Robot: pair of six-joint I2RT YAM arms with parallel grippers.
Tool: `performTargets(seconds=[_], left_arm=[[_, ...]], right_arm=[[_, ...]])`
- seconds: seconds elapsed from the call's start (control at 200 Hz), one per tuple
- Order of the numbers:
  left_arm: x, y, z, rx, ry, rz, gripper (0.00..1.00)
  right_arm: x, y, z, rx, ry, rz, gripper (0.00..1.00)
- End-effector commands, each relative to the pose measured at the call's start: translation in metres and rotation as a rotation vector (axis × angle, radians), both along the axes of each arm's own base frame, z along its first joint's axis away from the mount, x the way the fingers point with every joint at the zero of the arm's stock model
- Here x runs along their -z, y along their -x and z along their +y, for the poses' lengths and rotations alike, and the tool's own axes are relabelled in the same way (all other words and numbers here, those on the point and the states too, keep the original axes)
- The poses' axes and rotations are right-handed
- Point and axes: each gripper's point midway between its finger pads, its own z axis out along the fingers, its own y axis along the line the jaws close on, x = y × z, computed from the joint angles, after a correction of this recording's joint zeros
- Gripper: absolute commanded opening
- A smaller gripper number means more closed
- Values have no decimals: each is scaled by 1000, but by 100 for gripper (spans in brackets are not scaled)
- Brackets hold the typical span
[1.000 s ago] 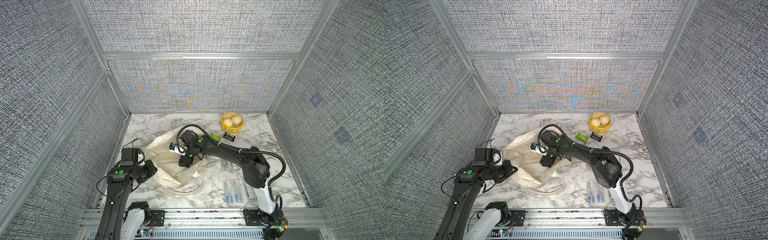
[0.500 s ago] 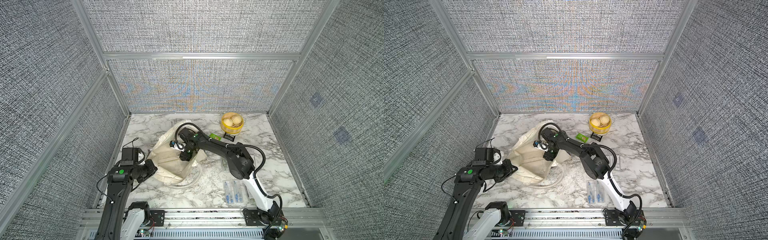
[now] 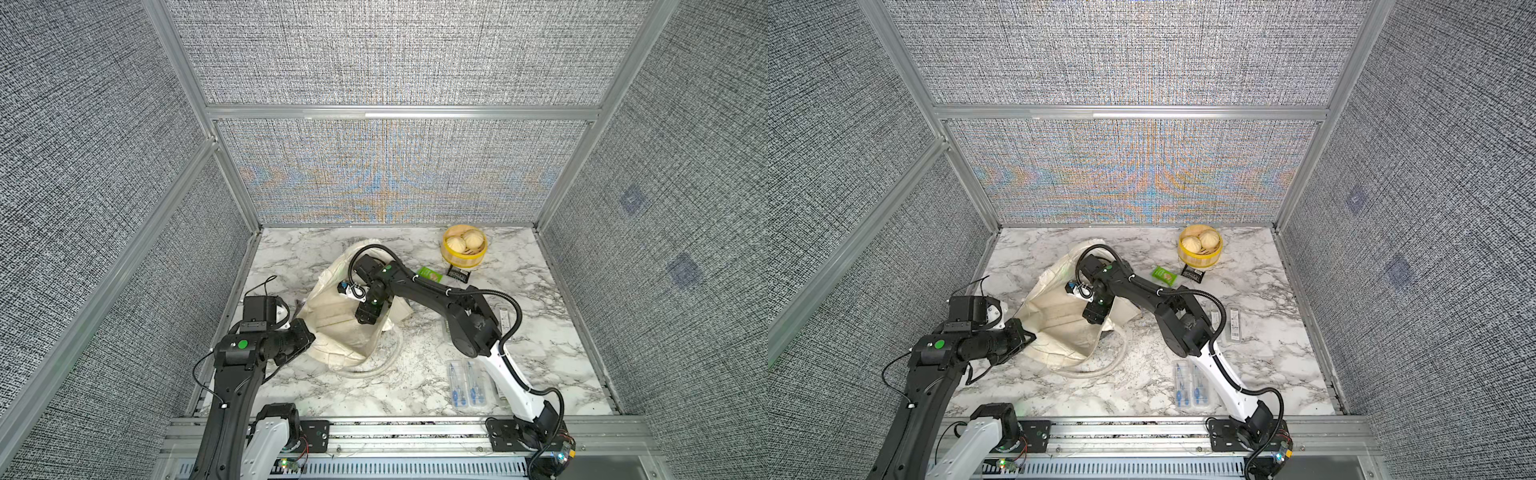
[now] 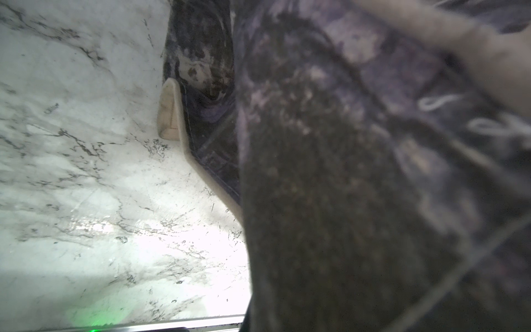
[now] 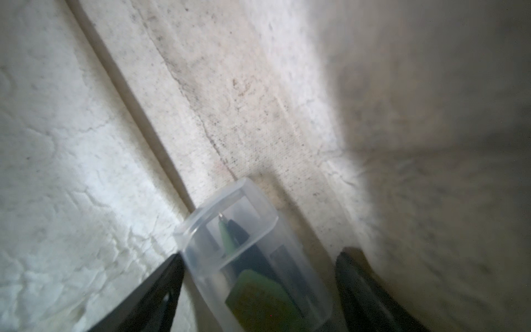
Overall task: Take out the compass set from the canvas bag
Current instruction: Pick up the compass set from the canvas bag.
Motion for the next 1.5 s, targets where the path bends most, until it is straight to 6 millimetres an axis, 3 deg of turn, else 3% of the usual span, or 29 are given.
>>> performTargets(seconds=[0.0, 0.115, 0.325, 0.72, 1.005, 1.231, 1.491], left_arm=[[1, 0, 5, -10, -30, -2, 0], [0, 1, 6, -11, -32, -4, 0], [0, 0, 5, -9, -28, -3, 0], [-2, -4, 5, -10, -31, -5, 0], [-2, -5, 6, -12, -33, -5, 0], [-2, -6, 6, -12, -33, 4, 0], [-6, -9, 6, -15, -36, -13, 0]], right_arm=[[32, 28, -25, 24, 128, 170, 73], [25, 20, -25, 60, 134, 172, 59], [-6, 14, -7, 38, 35, 124, 49], [-57, 15, 26, 15, -140, 72, 46], [-63, 13, 31, 30, -168, 59, 42], [-110, 18, 37, 33, -208, -16, 42], [-140, 39, 37, 22, -207, -52, 40]])
